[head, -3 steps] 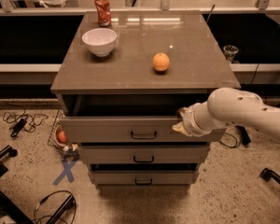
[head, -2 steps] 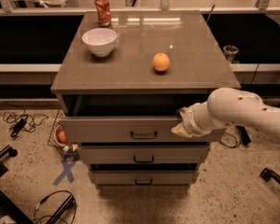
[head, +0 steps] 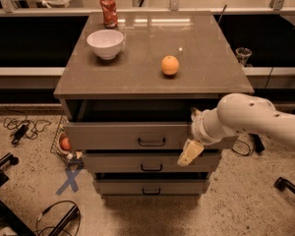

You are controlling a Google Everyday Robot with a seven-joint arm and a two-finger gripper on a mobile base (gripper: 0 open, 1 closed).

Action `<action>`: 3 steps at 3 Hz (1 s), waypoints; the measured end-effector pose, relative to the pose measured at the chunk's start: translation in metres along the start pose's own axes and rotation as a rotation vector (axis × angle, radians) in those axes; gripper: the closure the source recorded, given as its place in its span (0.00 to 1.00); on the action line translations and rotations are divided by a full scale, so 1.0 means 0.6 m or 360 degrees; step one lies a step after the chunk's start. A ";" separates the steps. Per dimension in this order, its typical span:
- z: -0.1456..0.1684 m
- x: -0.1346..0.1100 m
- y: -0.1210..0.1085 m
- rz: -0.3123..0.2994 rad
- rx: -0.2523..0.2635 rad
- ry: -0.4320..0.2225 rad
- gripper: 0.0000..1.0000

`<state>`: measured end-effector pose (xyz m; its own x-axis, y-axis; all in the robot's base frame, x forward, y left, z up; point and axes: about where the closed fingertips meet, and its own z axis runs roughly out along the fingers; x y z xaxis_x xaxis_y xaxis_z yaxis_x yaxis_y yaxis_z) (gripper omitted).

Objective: Open top drawer

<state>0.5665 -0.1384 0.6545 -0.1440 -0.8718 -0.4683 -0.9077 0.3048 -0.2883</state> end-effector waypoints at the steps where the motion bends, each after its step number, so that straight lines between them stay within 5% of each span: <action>1: 0.001 -0.001 0.001 -0.0002 -0.0002 0.0000 0.15; 2: -0.005 0.004 0.012 -0.0015 -0.0022 0.0031 0.38; 3: -0.046 0.013 0.036 -0.0032 -0.0072 0.0166 0.61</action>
Offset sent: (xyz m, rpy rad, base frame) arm -0.0168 -0.0059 -0.0004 -0.0438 0.0304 0.0142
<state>0.5347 -0.1493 0.6676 -0.1638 -0.9135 -0.3724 -0.9274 0.2713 -0.2574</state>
